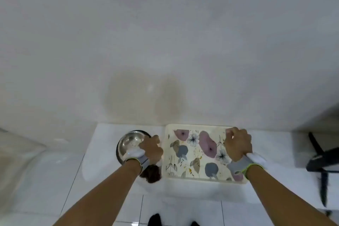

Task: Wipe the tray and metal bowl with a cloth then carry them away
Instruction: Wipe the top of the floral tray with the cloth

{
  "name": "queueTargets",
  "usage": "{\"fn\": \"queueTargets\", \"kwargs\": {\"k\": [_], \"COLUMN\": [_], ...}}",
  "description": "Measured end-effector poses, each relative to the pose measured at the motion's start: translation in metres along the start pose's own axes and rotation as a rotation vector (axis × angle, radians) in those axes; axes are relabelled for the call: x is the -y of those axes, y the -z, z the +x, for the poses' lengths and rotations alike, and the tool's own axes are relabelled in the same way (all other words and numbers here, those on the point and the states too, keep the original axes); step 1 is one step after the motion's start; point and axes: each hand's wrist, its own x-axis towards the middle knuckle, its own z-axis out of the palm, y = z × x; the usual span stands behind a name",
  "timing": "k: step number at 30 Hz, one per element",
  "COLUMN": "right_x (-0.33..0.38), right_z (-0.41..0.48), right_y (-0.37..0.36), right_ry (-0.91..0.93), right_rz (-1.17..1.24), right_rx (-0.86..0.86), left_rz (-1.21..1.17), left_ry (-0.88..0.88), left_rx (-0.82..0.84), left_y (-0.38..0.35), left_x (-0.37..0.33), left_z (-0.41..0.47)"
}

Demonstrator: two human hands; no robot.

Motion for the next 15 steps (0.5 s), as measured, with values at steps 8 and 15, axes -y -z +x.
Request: {"fn": "queueTargets", "kwargs": {"k": [8, 15], "right_x": [-0.055, -0.084], "right_z": [0.009, 0.032], "right_y": [-0.040, -0.074], "right_ry": [-0.358, -0.406], "right_rz": [-0.242, -0.022], "right_rx": [-0.151, -0.010], "left_rz": [0.259, 0.167], "left_ry": [0.076, 0.039], "left_rx": [-0.024, -0.046], "left_y": [-0.074, -0.099], "left_x": [0.024, 0.035], "left_z": [0.011, 0.018]}}
